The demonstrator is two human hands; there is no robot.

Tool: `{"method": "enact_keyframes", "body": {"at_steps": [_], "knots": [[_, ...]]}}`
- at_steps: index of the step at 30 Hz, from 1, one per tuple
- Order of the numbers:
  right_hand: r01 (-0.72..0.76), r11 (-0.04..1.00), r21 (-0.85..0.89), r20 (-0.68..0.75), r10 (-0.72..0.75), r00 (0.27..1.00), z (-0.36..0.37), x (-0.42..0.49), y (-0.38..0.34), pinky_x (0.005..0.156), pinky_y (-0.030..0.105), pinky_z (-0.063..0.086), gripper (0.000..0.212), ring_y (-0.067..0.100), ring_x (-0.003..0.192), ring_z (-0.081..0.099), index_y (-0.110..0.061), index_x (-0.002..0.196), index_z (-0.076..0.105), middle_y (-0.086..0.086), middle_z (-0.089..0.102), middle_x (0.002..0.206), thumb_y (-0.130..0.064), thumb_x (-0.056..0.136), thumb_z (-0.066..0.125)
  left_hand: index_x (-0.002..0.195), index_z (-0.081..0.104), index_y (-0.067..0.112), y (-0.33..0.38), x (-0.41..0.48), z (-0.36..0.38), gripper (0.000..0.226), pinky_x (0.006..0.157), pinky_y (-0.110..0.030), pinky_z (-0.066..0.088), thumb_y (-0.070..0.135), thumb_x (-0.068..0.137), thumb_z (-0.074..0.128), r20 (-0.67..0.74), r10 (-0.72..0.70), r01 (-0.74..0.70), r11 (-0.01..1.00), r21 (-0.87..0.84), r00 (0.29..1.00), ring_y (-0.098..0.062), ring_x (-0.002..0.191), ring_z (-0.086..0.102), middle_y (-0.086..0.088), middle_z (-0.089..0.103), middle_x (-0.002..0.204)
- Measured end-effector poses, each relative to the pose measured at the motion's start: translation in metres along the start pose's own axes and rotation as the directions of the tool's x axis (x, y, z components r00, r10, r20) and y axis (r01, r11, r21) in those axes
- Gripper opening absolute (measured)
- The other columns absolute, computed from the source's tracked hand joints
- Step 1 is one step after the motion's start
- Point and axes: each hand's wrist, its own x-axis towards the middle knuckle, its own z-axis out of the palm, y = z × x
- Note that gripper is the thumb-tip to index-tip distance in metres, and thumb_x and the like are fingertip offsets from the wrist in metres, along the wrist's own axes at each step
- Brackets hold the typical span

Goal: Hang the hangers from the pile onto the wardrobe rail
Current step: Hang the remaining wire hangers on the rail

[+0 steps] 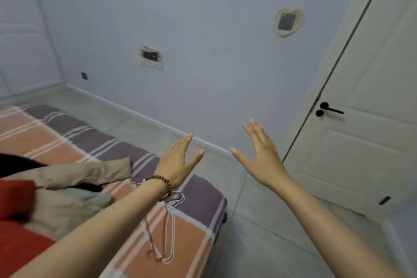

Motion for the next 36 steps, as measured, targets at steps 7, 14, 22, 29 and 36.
{"method": "enact_keyframes", "body": {"at_steps": [7,14,22,29,36], "knots": [[0.043,0.998,0.044,0.327,-0.055,0.944,0.194,0.032,0.025,0.12,0.037,0.001,0.078,0.013,0.147,-0.002,-0.031,0.15,0.009,-0.011,-0.009,0.159,-0.055,0.088,0.049,0.149,0.016,0.023,-0.164,-0.027,0.059,0.074,0.118,-0.038,0.017,0.063,0.089,0.032,0.056,-0.378,0.364,0.916,0.171,0.924,-0.017,0.144,0.017,0.002,0.018,0.157],[-0.072,0.985,0.154,0.557,-0.026,0.83,0.354,0.008,0.076,0.117,0.033,0.014,0.075,0.017,0.147,0.01,-0.022,0.15,0.018,-0.001,0.007,0.159,-0.042,0.089,0.057,0.148,0.019,0.02,-0.261,-0.074,0.159,0.07,0.115,-0.031,0.019,0.055,0.091,0.038,0.11,-0.705,0.708,0.706,0.015,0.701,-0.019,0.143,0.02,-0.002,0.02,0.156],[-0.439,0.857,0.271,0.753,0.095,0.651,0.478,-0.016,0.124,0.104,0.016,0.023,0.067,0.019,0.138,0.032,-0.007,0.143,0.031,0.008,0.035,0.149,-0.021,0.087,0.065,0.146,0.024,0.018,-0.323,-0.098,0.242,0.068,0.115,-0.036,0.024,0.057,0.091,0.035,0.163,-0.836,0.852,0.51,-0.119,0.523,-0.022,0.141,0.027,-0.003,0.026,0.154],[-0.687,0.645,0.335,0.804,0.185,0.566,0.545,-0.028,0.137,0.091,0.021,0.039,0.051,0.026,0.123,0.051,0.002,0.136,0.038,0.017,0.048,0.138,-0.002,0.089,0.058,0.144,0.029,0.013,-0.354,-0.1,0.3,0.059,0.111,-0.032,0.025,0.048,0.096,0.029,0.189,-0.885,0.9,0.393,-0.188,0.425,-0.024,0.137,0.034,-0.007,0.034,0.15],[-0.817,0.447,0.364,0.82,0.262,0.508,0.579,-0.031,0.138,0.089,0.025,0.041,0.053,0.026,0.123,0.05,0.0,0.139,0.036,0.016,0.047,0.138,-0.009,0.091,0.057,0.139,0.037,0.009,-0.362,-0.098,0.317,0.048,0.105,-0.026,0.026,0.036,0.1,0.03,0.214,-0.889,0.88,0.315,-0.357,0.405,-0.024,0.134,0.036,-0.01,0.038,0.147]]}}
